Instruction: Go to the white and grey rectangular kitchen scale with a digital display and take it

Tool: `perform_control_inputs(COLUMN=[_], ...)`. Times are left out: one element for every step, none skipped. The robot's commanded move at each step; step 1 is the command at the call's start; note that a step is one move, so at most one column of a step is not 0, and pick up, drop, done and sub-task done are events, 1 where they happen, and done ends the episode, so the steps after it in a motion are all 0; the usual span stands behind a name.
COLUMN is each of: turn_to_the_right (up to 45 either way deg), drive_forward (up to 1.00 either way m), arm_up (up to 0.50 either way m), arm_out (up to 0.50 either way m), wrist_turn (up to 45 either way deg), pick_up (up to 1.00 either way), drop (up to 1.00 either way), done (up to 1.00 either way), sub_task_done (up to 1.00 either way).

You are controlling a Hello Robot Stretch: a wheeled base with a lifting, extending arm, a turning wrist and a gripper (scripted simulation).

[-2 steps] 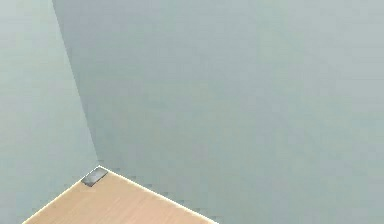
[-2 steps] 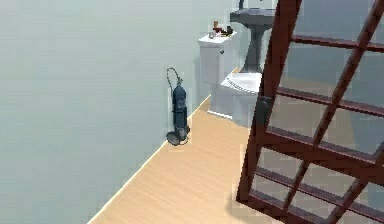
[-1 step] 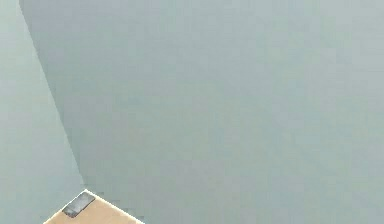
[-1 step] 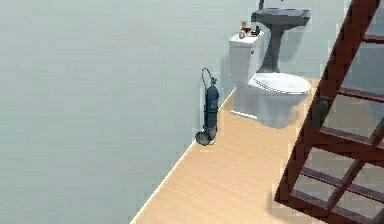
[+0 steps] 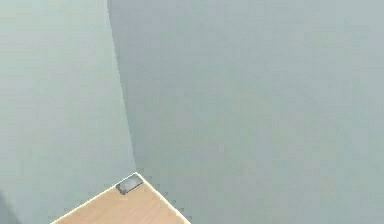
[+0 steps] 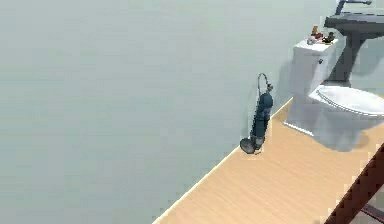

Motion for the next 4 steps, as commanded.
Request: perform_control_inputs(turn_to_the_right=[0.0, -45.0, -39.0, 0.0], drive_forward=[0.6, 0.0, 0.0, 0.2], arm_up=[0.0, 0.0, 0.0, 0.0], arm_out=[0.0, 0.0, 0.0, 0.0], wrist_turn=[0.0, 0.0, 0.0, 0.0], pick_up=[0.0, 0.0, 0.0, 0.0], drop=[0.0, 0.0, 0.0, 0.0], done=[0.0, 0.0, 0.0, 0.0], sub_task_done=[0.0, 0.0, 0.0, 0.0])
